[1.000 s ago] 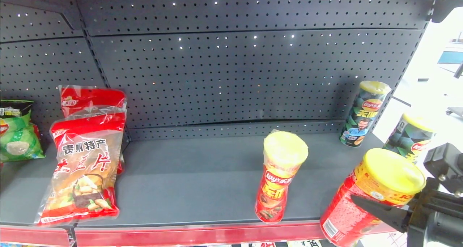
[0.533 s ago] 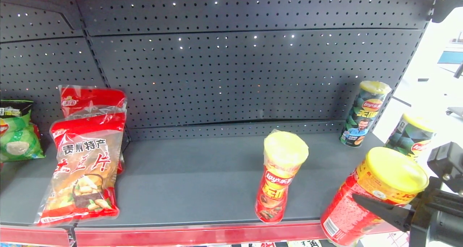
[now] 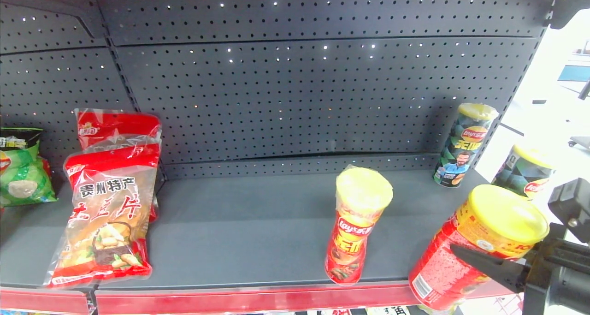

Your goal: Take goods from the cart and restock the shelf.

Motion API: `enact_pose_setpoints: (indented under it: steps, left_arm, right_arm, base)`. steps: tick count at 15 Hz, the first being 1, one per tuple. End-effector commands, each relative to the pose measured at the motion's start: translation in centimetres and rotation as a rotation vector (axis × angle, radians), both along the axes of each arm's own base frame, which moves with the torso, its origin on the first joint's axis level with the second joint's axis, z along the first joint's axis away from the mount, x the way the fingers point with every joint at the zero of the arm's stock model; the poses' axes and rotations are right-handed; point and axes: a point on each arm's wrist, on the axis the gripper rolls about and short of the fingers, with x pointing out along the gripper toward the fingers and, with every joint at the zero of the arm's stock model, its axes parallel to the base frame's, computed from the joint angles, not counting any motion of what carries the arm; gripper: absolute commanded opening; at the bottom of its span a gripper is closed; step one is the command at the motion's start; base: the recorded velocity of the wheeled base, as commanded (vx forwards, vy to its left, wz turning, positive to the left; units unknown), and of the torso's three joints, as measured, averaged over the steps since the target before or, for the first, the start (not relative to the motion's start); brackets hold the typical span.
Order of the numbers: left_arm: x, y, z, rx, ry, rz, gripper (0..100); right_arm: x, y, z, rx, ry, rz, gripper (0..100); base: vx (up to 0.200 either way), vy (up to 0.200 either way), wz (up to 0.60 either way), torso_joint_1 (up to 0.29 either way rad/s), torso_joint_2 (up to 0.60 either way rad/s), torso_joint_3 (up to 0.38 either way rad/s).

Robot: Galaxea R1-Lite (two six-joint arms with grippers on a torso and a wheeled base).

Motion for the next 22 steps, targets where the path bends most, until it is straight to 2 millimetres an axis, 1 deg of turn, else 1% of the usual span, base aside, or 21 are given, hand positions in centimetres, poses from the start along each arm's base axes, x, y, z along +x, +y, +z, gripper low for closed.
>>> enact_pose_setpoints:
  steps: [1, 6, 7, 8, 9, 10, 11, 15, 16, 17, 18, 19, 20, 22]
  left_arm:
    - [0.0, 0.0, 0.0, 0.001, 0.0, -0.001, 100]
    - [0.0, 0.0, 0.0, 0.001, 0.0, 0.006, 100]
    - [0.3, -0.2, 0.1, 0.016, 0.047, 0.031, 100]
    - [0.8, -0.4, 0.2, 0.039, 0.12, 0.104, 100]
    - [0.8, -0.5, 0.2, 0.033, 0.121, 0.198, 100]
    - [0.1, -0.7, 0.0, 0.008, 0.035, 0.316, 100]
    - [-0.1, -0.7, 0.0, 0.0, 0.002, 0.324, 100]
    - [-0.1, -0.7, 0.0, 0.001, 0.002, 0.322, 100]
    - [-0.1, -0.7, 0.0, 0.001, 0.002, 0.322, 100]
    - [-0.1, -0.7, 0.0, 0.001, 0.002, 0.322, 100]
    - [-0.1, -0.7, 0.0, 0.001, 0.002, 0.322, 100]
    - [-0.1, -0.7, 0.0, 0.001, 0.002, 0.321, 100]
    - [-0.1, -0.7, 0.0, 0.001, 0.002, 0.322, 100]
    - [-0.1, -0.7, 0.0, 0.001, 0.002, 0.321, 100]
  right_arm:
    - [0.0, 0.0, 0.0, 0.001, -0.001, -0.004, 0]
    - [0.2, -0.1, 0.0, 0.0, 0.002, -0.013, 0]
    - [0.3, 0.0, 0.0, -0.001, 0.003, -0.013, 0]
    - [0.6, 0.1, 0.3, 0.0, 0.002, -0.013, 0]
    - [0.8, 0.2, 0.5, 0.002, -0.002, -0.014, 0]
    - [1.1, 0.3, 0.6, 0.001, -0.001, -0.016, 0]
    - [1.3, 0.3, 0.7, 0.003, -0.005, -0.019, 0]
    - [2.1, 0.7, 0.6, -0.008, 0.015, -0.024, 0]
    - [3.5, 1.0, 0.2, -0.025, 0.049, -0.048, 0]
    - [3.5, 1.0, 0.1, -0.028, 0.053, -0.05, 0]
    - [5.0, 1.5, -0.5, -0.054, 0.091, -0.07, 0]
    - [6.2, 1.3, -0.5, -0.062, 0.1, -0.115, 0]
    - [7.7, 0.8, -0.2, -0.067, 0.096, -0.18, 0]
    - [9.3, 0.3, 0.6, -0.057, 0.071, -0.246, 0]
  base:
    - [0.0, 0.0, 0.0, 0.0, 0.0, 0.0]
    - [0.0, 0.0, 0.0, 0.0, 0.0, 0.0]
    - [0.0, 0.0, 0.0, 0.0, 0.0, 0.0]
    - [0.0, 0.0, 0.0, 0.0, 0.0, 0.0]
    - [0.0, 0.0, 0.0, 0.0, 0.0, 0.0]
    - [0.0, 0.0, 0.0, 0.0, 0.0, 0.0]
    - [0.0, 0.0, 0.0, 0.0, 0.0, 0.0]
    - [0.0, 0.0, 0.0, 0.0, 0.0, 0.0]
    - [0.0, 0.0, 0.0, 0.0, 0.0, 0.0]
    - [0.0, 0.0, 0.0, 0.0, 0.0, 0.0]
    - [0.0, 0.0, 0.0, 0.0, 0.0, 0.0]
    - [0.0, 0.0, 0.0, 0.0, 0.0, 0.0]
    - [0.0, 0.0, 0.0, 0.0, 0.0, 0.0]
    - [0.0, 0.0, 0.0, 0.0, 0.0, 0.0]
